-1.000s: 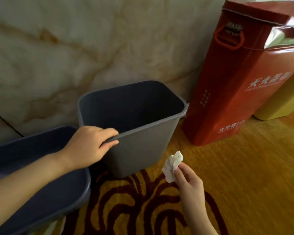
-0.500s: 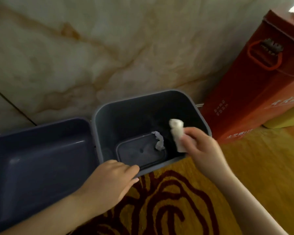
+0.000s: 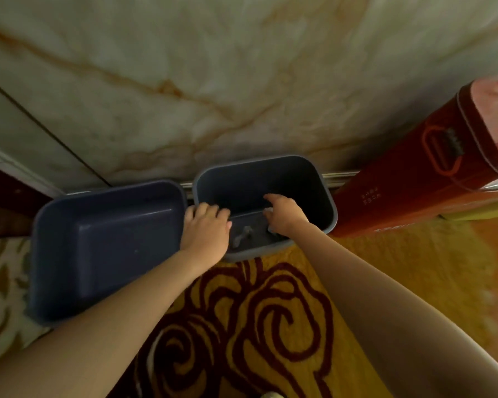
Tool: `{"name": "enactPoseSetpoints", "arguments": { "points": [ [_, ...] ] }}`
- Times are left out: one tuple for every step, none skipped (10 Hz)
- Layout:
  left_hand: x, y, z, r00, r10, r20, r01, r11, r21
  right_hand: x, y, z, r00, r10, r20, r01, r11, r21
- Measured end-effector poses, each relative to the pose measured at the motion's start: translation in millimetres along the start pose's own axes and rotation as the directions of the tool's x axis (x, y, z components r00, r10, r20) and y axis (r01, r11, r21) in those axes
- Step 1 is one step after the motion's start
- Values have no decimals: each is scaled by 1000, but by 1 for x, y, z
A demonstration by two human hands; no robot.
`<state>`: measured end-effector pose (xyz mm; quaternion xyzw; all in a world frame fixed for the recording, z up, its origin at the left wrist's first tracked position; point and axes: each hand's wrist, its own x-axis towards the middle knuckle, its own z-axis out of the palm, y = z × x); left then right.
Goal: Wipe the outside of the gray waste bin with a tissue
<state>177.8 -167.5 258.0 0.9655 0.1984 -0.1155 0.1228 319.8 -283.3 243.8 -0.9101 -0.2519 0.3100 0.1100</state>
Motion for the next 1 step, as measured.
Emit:
{"name": "enactPoseSetpoints", "arguments": {
  "points": [
    [1, -4, -19, 978, -150, 146, 158, 987, -43, -18, 1, -15, 999, -1, 44, 11, 977, -215]
  ]
}}
